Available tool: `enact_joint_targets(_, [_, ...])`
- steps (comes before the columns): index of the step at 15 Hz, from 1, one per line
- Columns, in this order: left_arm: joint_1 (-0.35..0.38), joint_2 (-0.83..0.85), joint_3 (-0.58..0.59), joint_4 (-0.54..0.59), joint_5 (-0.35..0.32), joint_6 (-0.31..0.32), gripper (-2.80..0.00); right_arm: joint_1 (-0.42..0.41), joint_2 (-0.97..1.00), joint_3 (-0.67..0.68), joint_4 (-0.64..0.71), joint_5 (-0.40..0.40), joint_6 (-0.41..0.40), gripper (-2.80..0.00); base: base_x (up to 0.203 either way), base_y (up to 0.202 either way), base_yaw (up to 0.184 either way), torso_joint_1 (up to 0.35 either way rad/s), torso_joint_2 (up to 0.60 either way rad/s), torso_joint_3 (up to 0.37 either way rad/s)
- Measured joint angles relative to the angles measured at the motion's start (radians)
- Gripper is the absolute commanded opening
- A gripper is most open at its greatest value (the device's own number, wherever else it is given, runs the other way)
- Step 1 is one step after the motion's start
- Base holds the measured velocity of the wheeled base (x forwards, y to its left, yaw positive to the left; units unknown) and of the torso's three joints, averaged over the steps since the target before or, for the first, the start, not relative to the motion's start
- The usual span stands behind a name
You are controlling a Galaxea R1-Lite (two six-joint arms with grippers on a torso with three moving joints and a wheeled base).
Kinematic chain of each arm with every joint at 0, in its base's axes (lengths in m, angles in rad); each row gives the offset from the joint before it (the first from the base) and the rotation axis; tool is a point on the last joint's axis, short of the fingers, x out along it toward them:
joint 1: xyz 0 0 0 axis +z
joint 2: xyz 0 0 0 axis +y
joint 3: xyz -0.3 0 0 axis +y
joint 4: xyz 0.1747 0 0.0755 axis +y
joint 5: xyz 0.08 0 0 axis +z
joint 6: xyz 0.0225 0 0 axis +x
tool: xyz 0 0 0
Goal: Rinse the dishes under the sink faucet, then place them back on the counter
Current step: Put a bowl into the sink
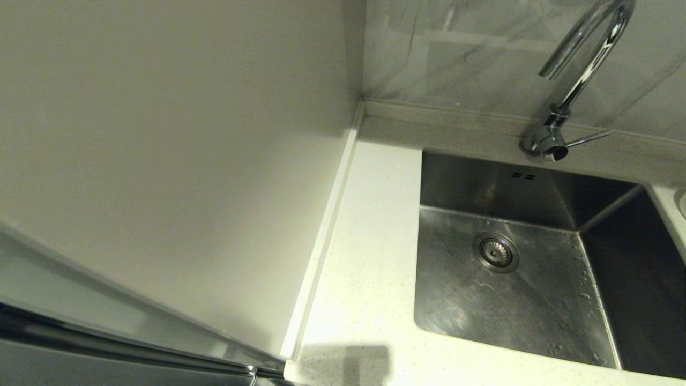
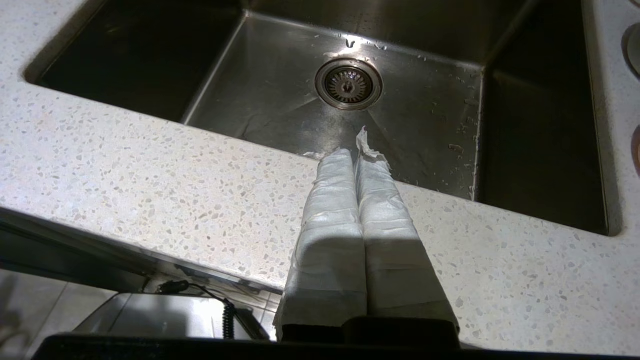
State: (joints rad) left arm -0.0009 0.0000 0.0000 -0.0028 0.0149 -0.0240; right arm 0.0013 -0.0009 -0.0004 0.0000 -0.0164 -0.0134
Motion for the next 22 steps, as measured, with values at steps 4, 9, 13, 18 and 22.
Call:
enact_joint_targets(4, [0.0, 0.0, 0.0, 0.0, 0.0, 0.0, -2.8, 0.0, 0.0, 0.0, 0.0, 0.001, 0.001, -2.8, 0.0, 0.0, 0.0, 0.0, 0.0, 0.0])
enact_joint_targets(9, [0.001, 0.0, 0.0, 0.0, 0.0, 0.0, -2.8, 0.0, 0.0, -0.003, 0.01, 0.0, 0.004, -2.8, 0.0, 0.0, 0.0, 0.0, 0.0, 0.0])
enact_joint_targets(13, [0.001, 0.0, 0.0, 0.0, 0.0, 0.0, -2.8, -0.001, 0.0, -0.02, 0.061, -0.006, 0.017, -2.8, 0.0, 0.0, 0.0, 0.0, 0.0, 0.0])
enact_joint_targets(18, [0.001, 0.0, 0.0, 0.0, 0.0, 0.0, -2.8, -0.001, 0.016, -0.031, 0.088, 0.006, -0.051, -2.8, 0.0, 0.0, 0.0, 0.0, 0.0, 0.0])
enact_joint_targets(22, [0.001, 0.0, 0.0, 0.0, 0.0, 0.0, -2.8, 0.0, 0.123, -0.131, 0.093, 0.004, -0.015, -2.8, 0.0, 0.0, 0.0, 0.0, 0.0, 0.0])
